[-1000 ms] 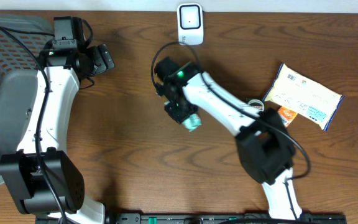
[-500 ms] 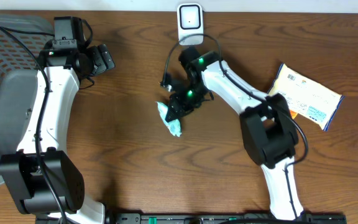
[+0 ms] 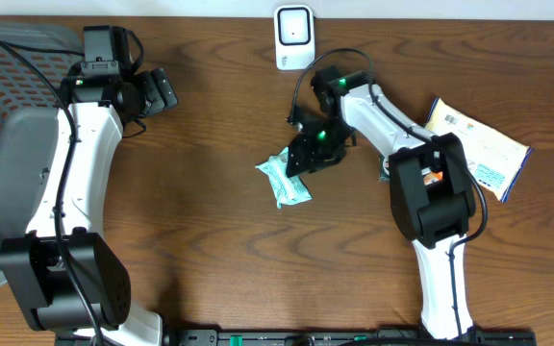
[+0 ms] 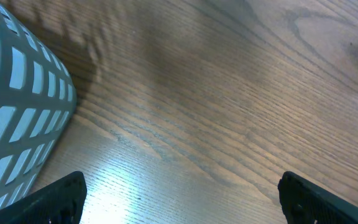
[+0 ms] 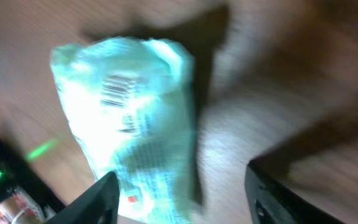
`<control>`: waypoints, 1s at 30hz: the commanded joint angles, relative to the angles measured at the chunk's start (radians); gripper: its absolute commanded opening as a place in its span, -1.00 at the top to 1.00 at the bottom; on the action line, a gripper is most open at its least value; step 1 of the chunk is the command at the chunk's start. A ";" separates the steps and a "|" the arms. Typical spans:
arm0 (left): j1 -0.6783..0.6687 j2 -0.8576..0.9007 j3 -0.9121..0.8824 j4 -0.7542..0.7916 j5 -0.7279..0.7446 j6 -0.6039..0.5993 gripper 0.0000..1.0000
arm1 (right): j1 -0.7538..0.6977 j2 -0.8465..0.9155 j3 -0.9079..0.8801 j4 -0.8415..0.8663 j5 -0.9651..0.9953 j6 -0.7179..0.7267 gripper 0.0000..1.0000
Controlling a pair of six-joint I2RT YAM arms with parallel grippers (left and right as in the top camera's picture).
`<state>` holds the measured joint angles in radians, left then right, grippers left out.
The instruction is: Scan the item barcode
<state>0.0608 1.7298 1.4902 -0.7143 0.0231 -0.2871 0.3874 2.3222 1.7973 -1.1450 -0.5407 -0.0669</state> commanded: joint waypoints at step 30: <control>-0.001 -0.013 0.020 -0.003 -0.010 0.014 -0.96 | 0.230 0.008 0.135 -0.071 0.422 0.420 0.98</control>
<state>0.0608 1.7298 1.4902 -0.7147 0.0231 -0.2871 0.6018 2.3222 1.9556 -1.2251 -0.2176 0.2550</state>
